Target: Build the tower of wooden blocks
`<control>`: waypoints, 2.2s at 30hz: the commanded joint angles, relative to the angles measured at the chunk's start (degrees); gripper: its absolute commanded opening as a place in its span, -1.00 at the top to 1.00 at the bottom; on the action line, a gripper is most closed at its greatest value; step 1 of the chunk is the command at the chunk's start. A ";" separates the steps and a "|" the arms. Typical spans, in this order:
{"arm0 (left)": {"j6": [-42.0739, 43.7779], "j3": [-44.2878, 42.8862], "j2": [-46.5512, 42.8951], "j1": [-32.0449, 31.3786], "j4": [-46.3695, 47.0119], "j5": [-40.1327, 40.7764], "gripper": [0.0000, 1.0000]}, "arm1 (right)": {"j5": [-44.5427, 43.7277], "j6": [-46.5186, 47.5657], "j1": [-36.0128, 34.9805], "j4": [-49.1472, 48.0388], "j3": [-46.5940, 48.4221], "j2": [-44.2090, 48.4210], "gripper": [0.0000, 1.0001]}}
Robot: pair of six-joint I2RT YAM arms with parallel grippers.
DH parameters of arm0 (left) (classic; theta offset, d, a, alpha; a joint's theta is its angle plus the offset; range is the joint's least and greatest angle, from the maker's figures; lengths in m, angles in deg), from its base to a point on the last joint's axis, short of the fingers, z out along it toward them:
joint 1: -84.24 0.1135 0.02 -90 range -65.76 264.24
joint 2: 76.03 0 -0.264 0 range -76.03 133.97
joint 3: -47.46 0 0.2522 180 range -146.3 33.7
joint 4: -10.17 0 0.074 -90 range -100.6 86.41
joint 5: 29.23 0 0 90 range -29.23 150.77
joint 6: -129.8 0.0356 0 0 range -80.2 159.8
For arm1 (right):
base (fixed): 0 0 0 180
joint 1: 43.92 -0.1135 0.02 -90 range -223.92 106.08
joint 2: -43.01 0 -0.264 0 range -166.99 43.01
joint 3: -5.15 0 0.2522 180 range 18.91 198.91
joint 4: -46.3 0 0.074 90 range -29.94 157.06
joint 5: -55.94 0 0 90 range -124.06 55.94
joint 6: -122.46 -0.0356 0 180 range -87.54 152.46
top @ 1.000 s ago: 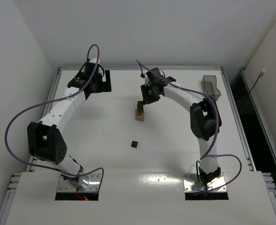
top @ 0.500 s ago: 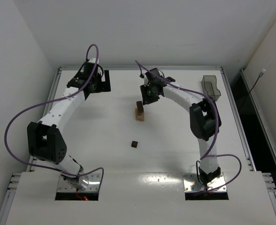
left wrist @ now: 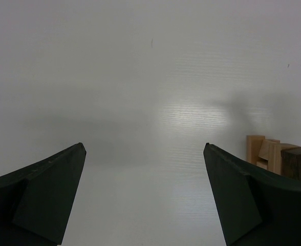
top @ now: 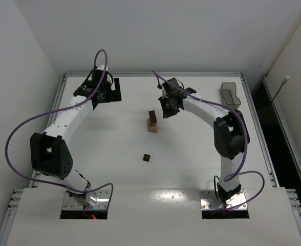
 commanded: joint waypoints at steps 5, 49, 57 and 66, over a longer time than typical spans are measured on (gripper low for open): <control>-1.06 -0.48 -0.24 0.64 1.56 -0.98 -1.00 | 3.16 1.08 -2.49 -1.70 -2.01 6.29 0.86; -1.59 -0.48 0.29 0.64 1.56 -2.04 -1.00 | 0.18 2.49 -4.16 -2.23 -3.59 5.86 0.96; -1.59 -0.48 0.29 0.64 1.56 -2.04 -1.00 | 0.70 2.49 -4.16 -1.70 -1.04 3.12 0.94; -1.59 -0.48 0.29 1.17 1.56 -2.04 -1.00 | 0.70 1.96 -4.16 -1.70 -1.04 2.60 0.75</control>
